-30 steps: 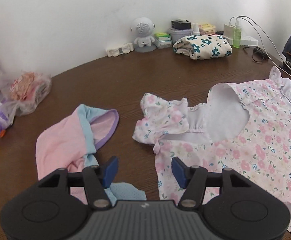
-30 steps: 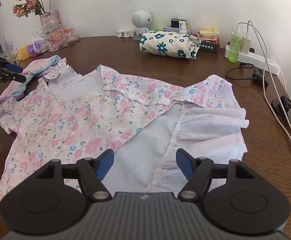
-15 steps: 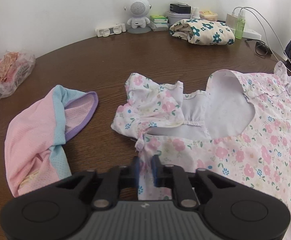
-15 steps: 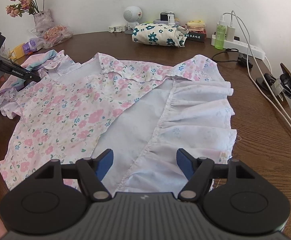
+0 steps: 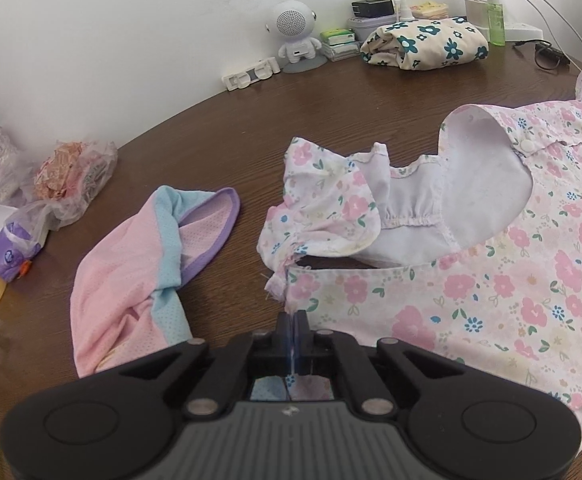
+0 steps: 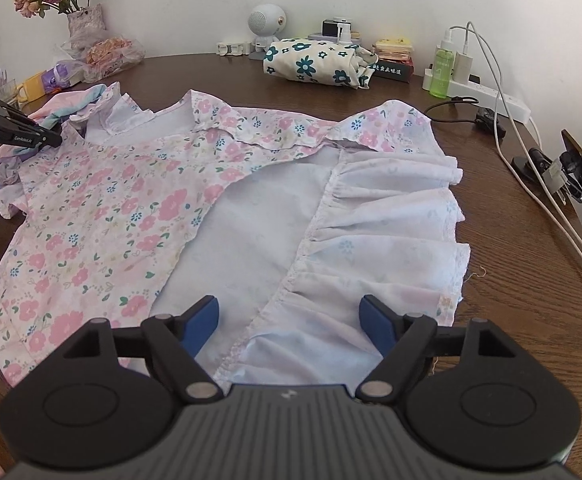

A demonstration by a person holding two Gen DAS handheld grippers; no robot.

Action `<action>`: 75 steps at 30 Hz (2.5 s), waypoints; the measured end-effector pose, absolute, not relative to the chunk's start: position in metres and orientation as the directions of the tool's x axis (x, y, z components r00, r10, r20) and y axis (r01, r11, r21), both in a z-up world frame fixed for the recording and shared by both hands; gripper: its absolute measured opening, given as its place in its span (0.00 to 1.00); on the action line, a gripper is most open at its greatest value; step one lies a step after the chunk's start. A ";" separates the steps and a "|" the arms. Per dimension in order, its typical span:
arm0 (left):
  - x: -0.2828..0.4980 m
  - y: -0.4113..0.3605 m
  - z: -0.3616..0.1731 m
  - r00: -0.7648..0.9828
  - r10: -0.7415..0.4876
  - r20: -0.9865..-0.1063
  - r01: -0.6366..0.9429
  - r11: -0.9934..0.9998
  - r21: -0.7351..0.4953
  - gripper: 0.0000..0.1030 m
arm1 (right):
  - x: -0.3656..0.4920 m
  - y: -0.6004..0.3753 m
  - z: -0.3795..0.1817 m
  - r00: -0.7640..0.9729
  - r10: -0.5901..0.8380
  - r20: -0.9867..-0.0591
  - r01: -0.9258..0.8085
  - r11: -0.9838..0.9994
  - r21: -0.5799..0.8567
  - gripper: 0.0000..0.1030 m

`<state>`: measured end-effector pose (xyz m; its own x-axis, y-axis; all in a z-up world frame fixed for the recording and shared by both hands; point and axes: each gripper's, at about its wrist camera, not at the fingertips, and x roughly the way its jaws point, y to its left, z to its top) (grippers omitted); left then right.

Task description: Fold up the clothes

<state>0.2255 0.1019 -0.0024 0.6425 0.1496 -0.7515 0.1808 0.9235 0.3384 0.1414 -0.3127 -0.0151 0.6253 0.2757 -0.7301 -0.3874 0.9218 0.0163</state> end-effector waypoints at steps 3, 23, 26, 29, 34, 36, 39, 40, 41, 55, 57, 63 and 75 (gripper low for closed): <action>0.218 0.102 0.003 0.656 0.136 -0.743 0.181 0.927 0.329 0.00 | 0.142 -0.317 -0.017 0.630 0.271 -0.728 -0.381 0.925 0.015 0.77; 0.156 0.099 0.009 0.689 0.025 -0.724 0.251 0.929 0.271 0.15 | 0.067 -0.279 0.008 0.538 0.467 -0.702 -0.581 0.809 0.092 0.38; 0.149 0.098 0.004 0.686 0.028 -0.727 0.261 0.923 0.282 0.15 | 0.059 -0.279 0.000 0.520 0.432 -0.737 -0.575 0.815 0.072 0.32; 0.141 0.097 0.000 0.682 0.032 -0.730 0.271 0.917 0.293 0.15 | 0.052 -0.283 -0.002 0.521 0.403 -0.753 -0.564 0.824 0.051 0.32; 0.136 0.094 -0.003 0.700 0.049 -0.712 0.261 0.911 0.319 0.15 | 0.041 -0.296 -0.001 0.534 0.381 -0.755 -0.546 0.837 0.037 0.32; 0.133 0.091 0.002 0.715 0.056 -0.697 0.254 0.908 0.333 0.20 | 0.045 -0.295 0.002 0.525 0.392 -0.756 -0.541 0.839 0.059 0.34; 0.118 0.079 0.019 0.771 0.013 -0.636 0.274 0.895 0.351 0.24 | 0.053 -0.299 0.024 0.552 0.429 -0.715 -0.540 0.838 0.086 0.37; 0.111 0.068 0.027 0.785 -0.042 -0.618 0.318 0.883 0.344 0.27 | 0.057 -0.301 0.036 0.575 0.435 -0.693 -0.536 0.840 0.083 0.39; 0.103 0.056 0.035 0.796 -0.099 -0.598 0.362 0.868 0.339 0.28 | 0.068 -0.300 0.048 0.596 0.430 -0.678 -0.537 0.841 0.062 0.40; 0.046 -0.114 -0.011 0.556 -0.449 -0.700 0.812 0.474 0.341 0.18 | 0.304 -0.222 0.012 0.506 0.270 -0.819 -0.522 0.852 -0.041 0.42; 0.045 -0.113 -0.015 0.548 -0.449 -0.706 0.820 0.454 0.348 0.12 | 0.313 -0.217 0.004 0.498 0.261 -0.827 -0.519 0.854 -0.043 0.42; 0.040 -0.109 -0.014 0.530 -0.456 -0.715 0.834 0.433 0.342 0.00 | 0.342 -0.215 0.000 0.486 0.265 -0.833 -0.480 0.877 0.000 0.44; 0.035 -0.082 0.020 0.630 -0.478 -0.613 0.760 0.543 0.357 0.58 | 0.303 -0.255 0.057 0.594 0.350 -0.725 -0.416 0.904 0.096 0.66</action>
<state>0.0345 -0.0819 0.0201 0.6297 -0.4776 -0.6127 0.7597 0.5434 0.3572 0.3025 -0.2547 0.0571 0.5937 0.3498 -0.7247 -0.4159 0.9044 0.0959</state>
